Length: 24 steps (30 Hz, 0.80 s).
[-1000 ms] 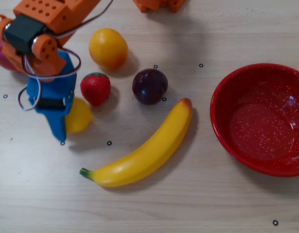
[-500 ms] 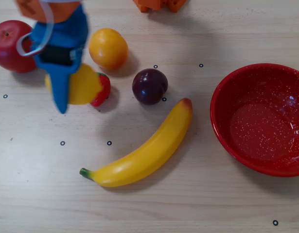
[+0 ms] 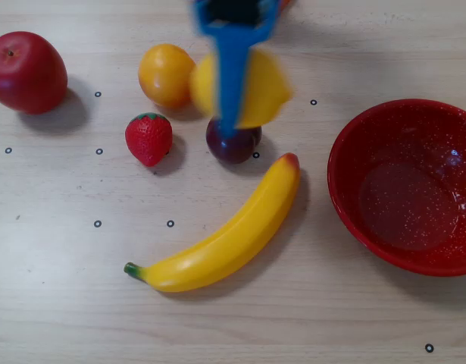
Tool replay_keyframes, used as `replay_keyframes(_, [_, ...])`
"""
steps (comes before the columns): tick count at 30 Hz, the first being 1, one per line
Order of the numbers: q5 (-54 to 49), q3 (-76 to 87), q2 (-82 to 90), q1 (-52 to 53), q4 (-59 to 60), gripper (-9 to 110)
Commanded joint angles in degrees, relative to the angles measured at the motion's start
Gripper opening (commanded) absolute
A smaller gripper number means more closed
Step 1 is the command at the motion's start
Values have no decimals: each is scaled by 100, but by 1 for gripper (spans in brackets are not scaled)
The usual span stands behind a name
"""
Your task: Put the lemon in the red bowl.
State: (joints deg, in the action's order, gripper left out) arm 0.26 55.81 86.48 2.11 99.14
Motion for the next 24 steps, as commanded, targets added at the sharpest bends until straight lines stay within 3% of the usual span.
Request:
replay_keyframes(1, [-369,-229,809,580,18,0])
replay_keyframes(9, [-642,290,1081,1890,-905,0])
replay_keyframes(24, [448,2742,738,2804,-4860,0])
